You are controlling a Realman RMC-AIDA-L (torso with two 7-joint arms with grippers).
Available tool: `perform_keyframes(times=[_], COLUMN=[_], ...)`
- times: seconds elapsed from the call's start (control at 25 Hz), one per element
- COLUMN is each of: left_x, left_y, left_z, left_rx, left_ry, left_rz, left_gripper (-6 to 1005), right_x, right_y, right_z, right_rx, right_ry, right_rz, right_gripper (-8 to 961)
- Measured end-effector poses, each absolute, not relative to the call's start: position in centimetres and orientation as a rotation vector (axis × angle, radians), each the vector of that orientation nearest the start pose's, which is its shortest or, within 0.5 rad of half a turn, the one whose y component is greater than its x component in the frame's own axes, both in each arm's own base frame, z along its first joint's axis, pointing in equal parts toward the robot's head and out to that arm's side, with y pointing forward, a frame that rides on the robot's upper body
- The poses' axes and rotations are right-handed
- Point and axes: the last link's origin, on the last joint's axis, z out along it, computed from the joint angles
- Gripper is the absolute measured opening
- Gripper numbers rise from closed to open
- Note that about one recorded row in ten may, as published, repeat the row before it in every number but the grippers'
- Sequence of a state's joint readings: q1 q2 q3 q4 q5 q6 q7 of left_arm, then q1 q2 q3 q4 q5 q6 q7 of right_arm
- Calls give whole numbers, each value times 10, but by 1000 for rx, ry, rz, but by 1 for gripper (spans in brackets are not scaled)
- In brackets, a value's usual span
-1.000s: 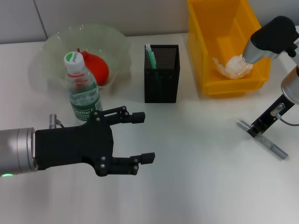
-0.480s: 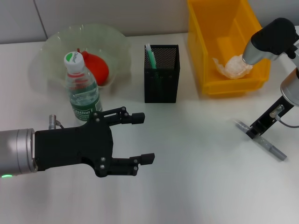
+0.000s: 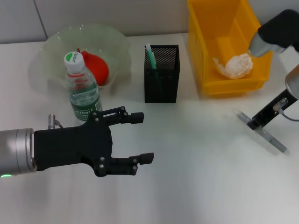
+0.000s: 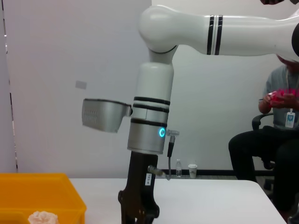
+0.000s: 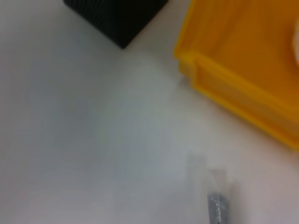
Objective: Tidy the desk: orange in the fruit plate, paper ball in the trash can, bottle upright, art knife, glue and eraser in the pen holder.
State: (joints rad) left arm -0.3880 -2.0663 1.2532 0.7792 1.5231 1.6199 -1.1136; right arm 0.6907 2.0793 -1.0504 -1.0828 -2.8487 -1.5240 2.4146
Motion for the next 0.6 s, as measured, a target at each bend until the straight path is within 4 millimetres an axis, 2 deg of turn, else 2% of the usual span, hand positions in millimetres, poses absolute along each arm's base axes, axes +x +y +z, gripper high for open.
perform_keyframes(times=[0.6], left_x=[-212], left_y=[287], left_z=[-28], left_rx=[-2895], left_ry=[-21], left_rz=[-952], left_gripper=[827], right_x=[231], right_y=[368], right_z=[68], right_rx=[-2366], right_ry=[1028], right_rz=[-333], right_gripper=[123])
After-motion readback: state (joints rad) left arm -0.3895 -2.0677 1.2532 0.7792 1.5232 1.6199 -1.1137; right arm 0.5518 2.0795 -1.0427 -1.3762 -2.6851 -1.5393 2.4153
